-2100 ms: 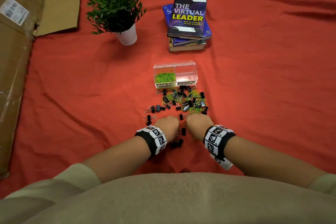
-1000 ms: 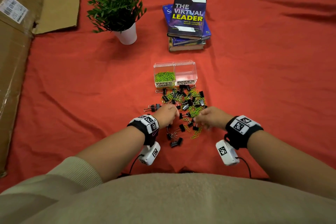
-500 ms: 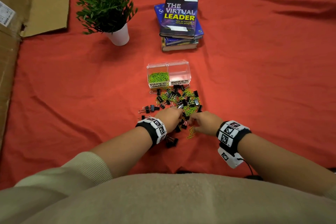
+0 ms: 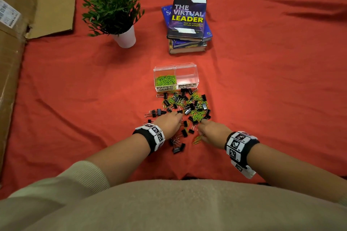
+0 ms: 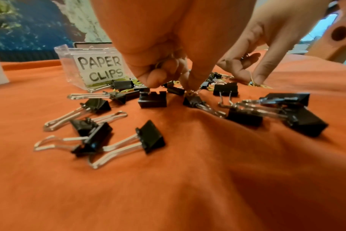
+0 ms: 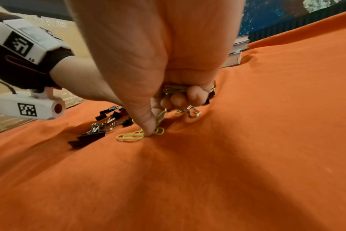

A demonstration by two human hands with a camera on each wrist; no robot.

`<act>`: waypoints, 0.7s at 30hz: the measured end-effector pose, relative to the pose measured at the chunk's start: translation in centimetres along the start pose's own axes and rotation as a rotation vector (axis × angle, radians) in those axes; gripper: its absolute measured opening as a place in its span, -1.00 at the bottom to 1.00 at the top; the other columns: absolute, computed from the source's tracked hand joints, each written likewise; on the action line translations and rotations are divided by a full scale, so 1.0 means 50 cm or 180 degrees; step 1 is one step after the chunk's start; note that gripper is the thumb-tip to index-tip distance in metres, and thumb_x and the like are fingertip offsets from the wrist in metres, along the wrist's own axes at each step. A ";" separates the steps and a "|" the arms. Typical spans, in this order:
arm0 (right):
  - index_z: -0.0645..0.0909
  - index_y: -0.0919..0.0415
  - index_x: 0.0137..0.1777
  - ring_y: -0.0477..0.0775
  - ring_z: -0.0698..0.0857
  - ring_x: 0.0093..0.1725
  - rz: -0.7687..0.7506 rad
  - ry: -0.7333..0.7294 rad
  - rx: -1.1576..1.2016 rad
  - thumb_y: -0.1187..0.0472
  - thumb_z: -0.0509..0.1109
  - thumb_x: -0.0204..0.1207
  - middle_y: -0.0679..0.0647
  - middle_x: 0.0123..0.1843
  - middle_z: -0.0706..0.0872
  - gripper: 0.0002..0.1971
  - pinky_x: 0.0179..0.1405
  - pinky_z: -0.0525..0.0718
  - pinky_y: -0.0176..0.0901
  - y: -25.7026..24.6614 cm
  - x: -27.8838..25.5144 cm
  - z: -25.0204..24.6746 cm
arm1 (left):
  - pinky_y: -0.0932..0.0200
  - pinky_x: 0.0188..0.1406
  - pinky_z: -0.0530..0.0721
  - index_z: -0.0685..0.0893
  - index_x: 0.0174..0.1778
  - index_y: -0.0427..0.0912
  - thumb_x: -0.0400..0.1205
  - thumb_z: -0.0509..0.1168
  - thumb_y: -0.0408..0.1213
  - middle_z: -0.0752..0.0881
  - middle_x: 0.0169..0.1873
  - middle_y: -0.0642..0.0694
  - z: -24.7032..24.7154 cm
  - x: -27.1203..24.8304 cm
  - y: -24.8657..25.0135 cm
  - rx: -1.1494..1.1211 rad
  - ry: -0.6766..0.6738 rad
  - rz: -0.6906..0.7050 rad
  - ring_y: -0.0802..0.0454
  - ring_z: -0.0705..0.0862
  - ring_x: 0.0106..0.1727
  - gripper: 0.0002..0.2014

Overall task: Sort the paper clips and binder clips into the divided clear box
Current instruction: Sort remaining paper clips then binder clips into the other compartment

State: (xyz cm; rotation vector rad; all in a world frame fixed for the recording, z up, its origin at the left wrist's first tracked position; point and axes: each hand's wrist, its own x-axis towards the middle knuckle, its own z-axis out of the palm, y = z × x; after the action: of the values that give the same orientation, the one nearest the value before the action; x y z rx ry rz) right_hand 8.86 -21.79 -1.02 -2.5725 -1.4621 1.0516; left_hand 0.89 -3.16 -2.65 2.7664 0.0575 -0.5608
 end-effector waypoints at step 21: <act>0.60 0.19 -0.04 0.03 0.56 -0.08 -0.0080 -0.0131 0.0481 0.14 0.48 0.39 0.05 -0.05 0.57 -0.79 -0.13 0.50 -0.19 -0.001 0.011 -0.009 | 0.25 -0.56 0.44 0.54 -0.17 -0.09 0.70 0.02 -0.35 0.58 -0.46 -0.02 -0.047 0.014 0.043 -0.3075 -0.0351 -0.0968 0.06 0.47 -0.56 -0.77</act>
State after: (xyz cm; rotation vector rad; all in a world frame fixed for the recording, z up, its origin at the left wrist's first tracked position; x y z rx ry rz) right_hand 9.24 -21.19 -0.97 -2.4375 -1.3619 1.1697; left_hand 2.62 -4.46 -0.20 1.7881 0.5678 -0.5566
